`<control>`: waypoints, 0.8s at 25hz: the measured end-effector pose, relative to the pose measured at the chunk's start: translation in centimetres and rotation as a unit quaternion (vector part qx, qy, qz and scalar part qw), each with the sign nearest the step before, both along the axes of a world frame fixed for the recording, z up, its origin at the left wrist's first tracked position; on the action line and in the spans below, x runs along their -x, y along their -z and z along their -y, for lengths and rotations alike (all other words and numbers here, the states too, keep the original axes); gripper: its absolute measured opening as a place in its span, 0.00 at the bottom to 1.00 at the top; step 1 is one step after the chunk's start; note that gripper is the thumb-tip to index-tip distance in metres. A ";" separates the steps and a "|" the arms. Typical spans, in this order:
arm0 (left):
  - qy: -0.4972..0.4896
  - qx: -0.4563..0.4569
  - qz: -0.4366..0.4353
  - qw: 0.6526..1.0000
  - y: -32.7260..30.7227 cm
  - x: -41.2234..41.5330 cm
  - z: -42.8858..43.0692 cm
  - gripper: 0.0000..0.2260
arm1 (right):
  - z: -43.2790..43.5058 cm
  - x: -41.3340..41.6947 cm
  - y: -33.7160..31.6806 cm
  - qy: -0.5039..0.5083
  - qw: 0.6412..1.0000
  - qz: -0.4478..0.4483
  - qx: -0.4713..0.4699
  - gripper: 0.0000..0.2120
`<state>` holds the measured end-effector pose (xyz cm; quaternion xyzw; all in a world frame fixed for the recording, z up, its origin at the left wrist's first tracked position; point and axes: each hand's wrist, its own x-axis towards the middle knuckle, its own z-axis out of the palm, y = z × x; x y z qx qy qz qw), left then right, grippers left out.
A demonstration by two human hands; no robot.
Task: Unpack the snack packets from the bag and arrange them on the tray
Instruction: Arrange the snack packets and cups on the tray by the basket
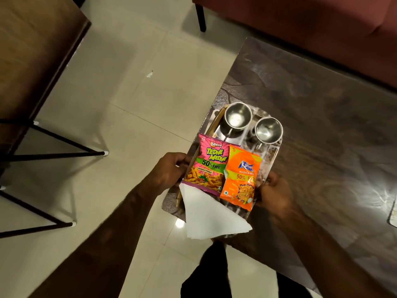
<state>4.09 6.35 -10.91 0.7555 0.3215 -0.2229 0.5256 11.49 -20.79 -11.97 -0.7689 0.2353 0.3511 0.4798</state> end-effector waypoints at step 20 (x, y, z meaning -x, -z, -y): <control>0.039 -0.213 -0.021 0.976 1.2 1.1 0.9 0.09 | 15.6 0.2 -0.2 0.000 0.997 0.043 0.066 0.11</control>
